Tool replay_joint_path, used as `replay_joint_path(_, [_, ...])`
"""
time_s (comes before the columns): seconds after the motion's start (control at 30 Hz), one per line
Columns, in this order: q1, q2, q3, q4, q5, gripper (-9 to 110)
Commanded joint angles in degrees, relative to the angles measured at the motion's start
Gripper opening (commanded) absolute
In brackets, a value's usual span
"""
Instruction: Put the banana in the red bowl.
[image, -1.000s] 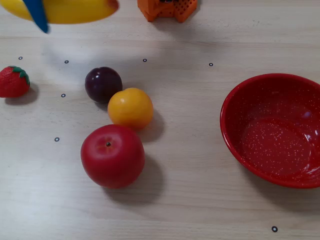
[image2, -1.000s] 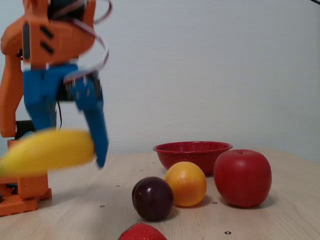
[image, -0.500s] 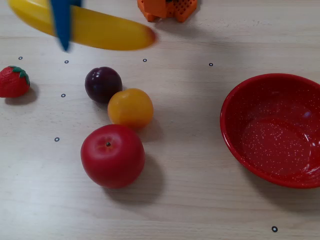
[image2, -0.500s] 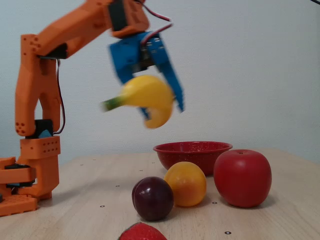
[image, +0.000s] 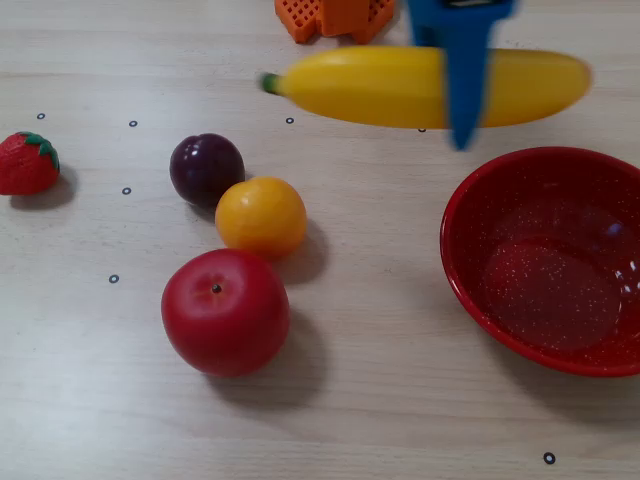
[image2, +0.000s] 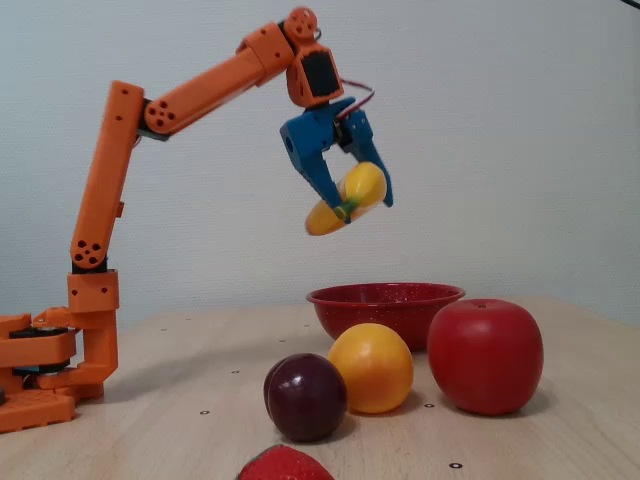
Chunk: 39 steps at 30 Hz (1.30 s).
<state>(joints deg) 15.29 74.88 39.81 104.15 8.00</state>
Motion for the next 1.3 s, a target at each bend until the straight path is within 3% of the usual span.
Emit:
replay_joint_path(0.0, [4.4,0.8,-8.6,-1.5,-2.0,0])
replay_joint_path(0.5, [12.7,-16.7,-15.6,-5.2,2.1,2])
replay_joint_path(0.6, [12.2,-17.1,-13.6,-5.6,2.5,13])
replay_joint_path(0.67, [11.7,-17.2,-12.9,-6.1,2.0,30])
replay_joint_path(0.8, [11.2,-17.1,-13.0,-6.4,2.2,36])
replay_joint_path(1.07, [10.3,-16.2,-14.0,-5.8,2.3,26])
replay_joint_path(1.27, [9.2,-14.9,-16.2,-6.4,0.3,0])
